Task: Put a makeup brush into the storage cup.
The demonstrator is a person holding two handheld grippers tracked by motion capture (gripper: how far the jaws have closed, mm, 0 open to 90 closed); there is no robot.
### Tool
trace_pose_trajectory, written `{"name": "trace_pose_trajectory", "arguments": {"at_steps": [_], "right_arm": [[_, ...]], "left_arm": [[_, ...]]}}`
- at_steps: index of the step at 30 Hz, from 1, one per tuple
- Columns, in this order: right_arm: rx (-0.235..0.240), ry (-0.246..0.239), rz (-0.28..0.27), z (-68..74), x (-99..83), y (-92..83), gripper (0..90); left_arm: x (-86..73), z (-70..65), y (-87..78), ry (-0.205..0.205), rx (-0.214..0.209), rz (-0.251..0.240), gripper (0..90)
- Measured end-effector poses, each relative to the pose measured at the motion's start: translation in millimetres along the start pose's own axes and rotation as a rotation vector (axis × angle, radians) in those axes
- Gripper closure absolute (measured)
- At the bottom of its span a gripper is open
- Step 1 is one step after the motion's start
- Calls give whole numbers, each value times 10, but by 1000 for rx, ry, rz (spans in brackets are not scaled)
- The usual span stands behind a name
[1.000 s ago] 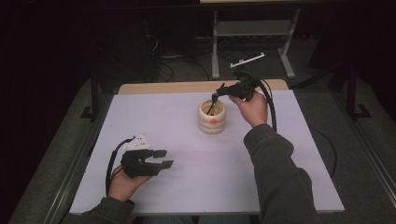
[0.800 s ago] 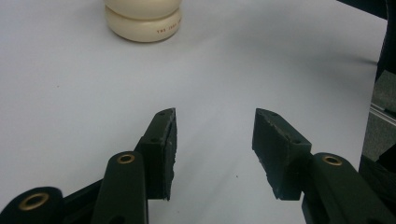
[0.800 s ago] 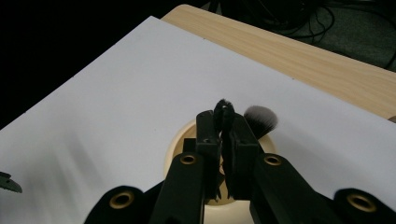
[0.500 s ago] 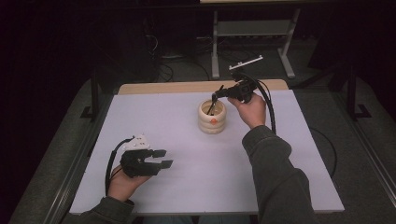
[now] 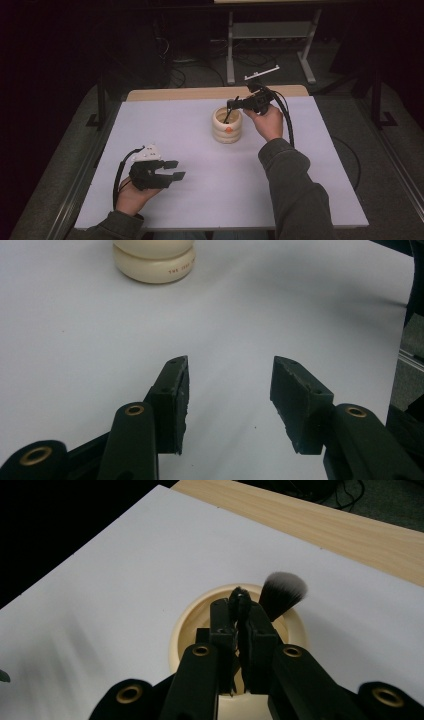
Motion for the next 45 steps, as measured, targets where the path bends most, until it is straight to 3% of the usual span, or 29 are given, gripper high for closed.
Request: {"name": "trace_pose_trajectory", "arguments": {"at_steps": [5,10,17,22,30,35,45], "right_arm": [[-1,5,10,-9,-30,36,836],[-32,34,1,-42,-73,8,633],[-29,35,-25,-114,-180,-107,531],[-27,26,-46,-137,-244,-193,492],[-17,20,-79,-140,-326,-302,422],[-9,19,-98,-148,-380,-348,400],[-36,-6,-103,-116,-490,-425,359]], "left_arm": [[-4,8,3,0,2,1,494],[-9,19,3,-2,3,4,492],[-7,20,19,8,2,11,487],[-8,18,26,-11,2,5,480],[2,26,17,4,8,15,464],[-1,37,4,-13,10,2,453],[-23,49,-6,-36,25,-9,425]]}}
Point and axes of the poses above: each handheld gripper's, and its own axes: y roughly forward along the jaws, x roughly out of its top, z roughly to its left, the point moved 2 cm from there along y, roughly forward along the jaws, and after that the axes turned 3 degrees about -x, right-handed, at the moved point
